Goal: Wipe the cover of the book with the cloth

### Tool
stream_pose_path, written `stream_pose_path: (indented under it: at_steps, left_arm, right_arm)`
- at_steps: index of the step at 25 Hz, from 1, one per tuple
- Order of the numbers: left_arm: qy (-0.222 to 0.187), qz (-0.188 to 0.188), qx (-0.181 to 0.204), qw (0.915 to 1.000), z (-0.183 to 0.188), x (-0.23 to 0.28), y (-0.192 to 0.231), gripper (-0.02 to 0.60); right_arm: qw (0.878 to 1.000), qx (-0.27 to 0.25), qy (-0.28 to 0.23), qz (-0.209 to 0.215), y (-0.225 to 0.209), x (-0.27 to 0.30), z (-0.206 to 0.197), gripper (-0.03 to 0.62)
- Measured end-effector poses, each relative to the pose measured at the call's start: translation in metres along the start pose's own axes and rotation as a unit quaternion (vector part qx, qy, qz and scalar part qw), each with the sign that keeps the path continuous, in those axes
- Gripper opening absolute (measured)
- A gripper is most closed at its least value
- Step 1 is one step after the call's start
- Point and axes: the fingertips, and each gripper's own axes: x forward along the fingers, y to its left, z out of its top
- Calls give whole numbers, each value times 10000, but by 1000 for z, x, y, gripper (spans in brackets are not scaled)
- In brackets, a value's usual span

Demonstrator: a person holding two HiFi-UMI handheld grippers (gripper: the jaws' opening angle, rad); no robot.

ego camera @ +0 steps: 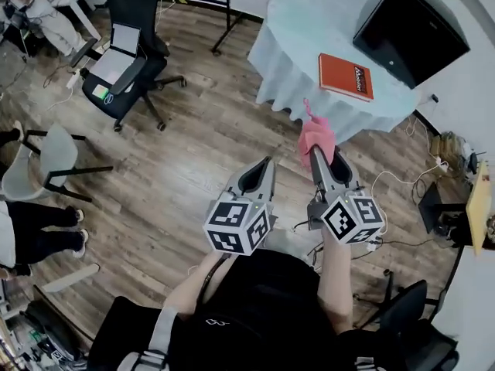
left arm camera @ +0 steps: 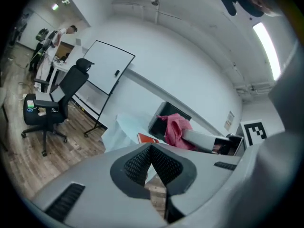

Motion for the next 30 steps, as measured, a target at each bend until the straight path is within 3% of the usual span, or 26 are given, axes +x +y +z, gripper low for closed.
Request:
stream_pose_path:
  at_steps: [3,6,10,16,19,25,30]
  left_arm:
    - [-70,291,-250,9992,12,5,40,11]
    - [-205,324,-323,9987,25,13,57,11]
    - [-399,194,-318,9985,43,32,57,11]
    - [-418,-242,-151,9987,53,77,24,11]
    - [-387,-276,-89,9988,55,104,15,11]
    - [-202,104,-54,9997,43,155,22,11]
    - [-5,586,-146,9982,45,215,19,11]
  right_arm:
    - [9988,-272,-49,405,28,35,17,152]
    - [9978,-413,112,513,31,52,11,152]
    - [9981,-554,132,216,-2,54,17,152]
    - [9962,-691,-329,-423,-77,50,69,152]
    - [9952,-793,-363,-435,-102,62,79,152]
    - [9990,-363,-205,-163,-159,112,66,152]
    - [9993,-278,-123,237,-199,155,83,152]
